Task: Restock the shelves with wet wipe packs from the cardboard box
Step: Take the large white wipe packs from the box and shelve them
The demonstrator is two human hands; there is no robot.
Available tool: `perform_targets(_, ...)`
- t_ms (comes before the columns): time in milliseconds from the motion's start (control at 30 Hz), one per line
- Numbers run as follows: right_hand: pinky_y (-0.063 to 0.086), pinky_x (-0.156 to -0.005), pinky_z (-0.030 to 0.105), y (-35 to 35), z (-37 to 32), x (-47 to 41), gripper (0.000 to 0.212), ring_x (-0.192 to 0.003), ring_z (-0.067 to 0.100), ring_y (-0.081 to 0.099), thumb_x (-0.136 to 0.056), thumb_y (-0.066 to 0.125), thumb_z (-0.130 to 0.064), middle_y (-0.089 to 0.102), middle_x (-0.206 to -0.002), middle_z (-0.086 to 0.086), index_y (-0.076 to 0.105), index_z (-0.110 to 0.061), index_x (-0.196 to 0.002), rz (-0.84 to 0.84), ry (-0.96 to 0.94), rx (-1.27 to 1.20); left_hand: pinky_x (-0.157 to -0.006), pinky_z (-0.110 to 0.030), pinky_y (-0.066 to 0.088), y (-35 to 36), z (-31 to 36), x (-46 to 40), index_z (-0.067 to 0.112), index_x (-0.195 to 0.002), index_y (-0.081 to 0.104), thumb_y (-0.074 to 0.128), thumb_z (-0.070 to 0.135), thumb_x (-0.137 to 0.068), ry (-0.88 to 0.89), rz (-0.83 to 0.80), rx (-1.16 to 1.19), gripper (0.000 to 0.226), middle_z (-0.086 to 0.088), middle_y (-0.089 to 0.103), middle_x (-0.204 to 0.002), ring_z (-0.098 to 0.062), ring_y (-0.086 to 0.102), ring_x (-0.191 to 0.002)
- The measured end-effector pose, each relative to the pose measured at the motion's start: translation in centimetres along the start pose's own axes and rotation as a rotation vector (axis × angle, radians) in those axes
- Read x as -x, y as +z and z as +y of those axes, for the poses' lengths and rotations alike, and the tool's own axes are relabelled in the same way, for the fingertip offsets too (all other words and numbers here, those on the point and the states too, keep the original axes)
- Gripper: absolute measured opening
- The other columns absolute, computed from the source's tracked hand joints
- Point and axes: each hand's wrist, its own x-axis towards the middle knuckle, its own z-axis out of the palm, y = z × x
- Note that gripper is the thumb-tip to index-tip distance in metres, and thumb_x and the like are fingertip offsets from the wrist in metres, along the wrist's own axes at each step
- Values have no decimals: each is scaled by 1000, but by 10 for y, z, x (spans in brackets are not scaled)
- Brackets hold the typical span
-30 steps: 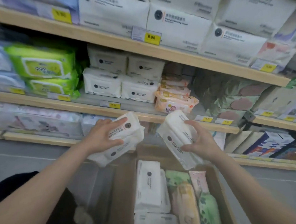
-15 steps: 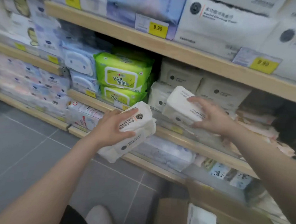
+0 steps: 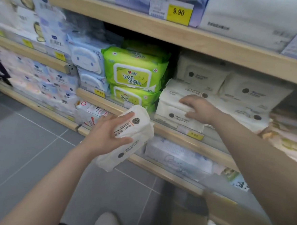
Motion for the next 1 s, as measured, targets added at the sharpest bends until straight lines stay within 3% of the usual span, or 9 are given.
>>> perform_targets(200,10,-116,30,4,-23,26,69,-145,20,14,-85,64,-15,22,-156,6,32,-24,-146,42,41,-66,-94,-30,31,8,22,-2,62,-132,29,59,66,-57,26,-70,12,80,4,51,-108,-18,38,-113)
perform_targets(300,3,-120,38,-4,-57,64,91,-145,11,7,-75,74,-19,19,-155,-5,21,-34,-147,-13,-16,-248,-105,-33,34,11,38,-2,62,-133,28,70,59,-61,70,-122,114,84,9,52,-128,-13,40,-126)
perform_targets(367,15,-118,29,-5,-76,89,108,-141,5,17,-67,83,-23,24,-149,-14,13,-44,-146,-119,-11,-439,-112,-27,29,13,55,0,52,-138,31,80,40,-66,138,-182,242,89,17,41,-143,1,34,-133)
perform_targets(433,32,-103,7,-4,-81,107,111,-129,0,36,-60,89,-22,37,-139,-19,19,-45,-143,-146,75,-639,-107,-15,30,19,76,3,41,-142,31,84,24,-67,197,-272,377,93,23,37,-143,11,34,-130)
perform_targets(467,39,-98,8,-5,-80,115,104,-123,2,46,-59,90,-18,46,-135,-17,29,-40,-141,-145,117,-735,-100,-12,36,23,86,6,38,-143,31,84,17,-68,199,-317,451,94,22,41,-139,12,40,-125)
perform_targets(567,53,-93,33,-12,-74,142,80,-108,11,63,-58,89,-10,67,-117,-5,50,-24,-126,-90,205,-888,-78,-11,48,32,110,12,35,-144,29,80,3,-69,172,-396,602,95,6,58,-121,4,61,-104)
perform_targets(767,55,-82,31,-22,-65,199,68,-96,11,65,-53,91,-13,68,-104,-3,53,-23,-109,257,369,-841,-83,2,34,50,132,12,37,-134,39,87,25,-58,209,-155,474,91,7,56,-122,-3,52,-114)
perform_targets(867,56,-79,33,-35,-54,220,63,-93,12,66,-53,91,-12,67,-102,-4,53,-27,-101,422,444,-883,-88,-12,37,47,123,10,30,-144,28,85,26,-63,76,-94,521,100,6,44,-133,-5,43,-121)
perform_targets(1000,60,-70,33,-44,-43,243,62,-91,23,70,-56,85,-1,71,-105,9,58,-10,-111,430,425,-1153,-94,-35,48,48,136,13,30,-140,33,80,35,-70,-59,-288,723,84,8,51,-127,-14,51,-118)
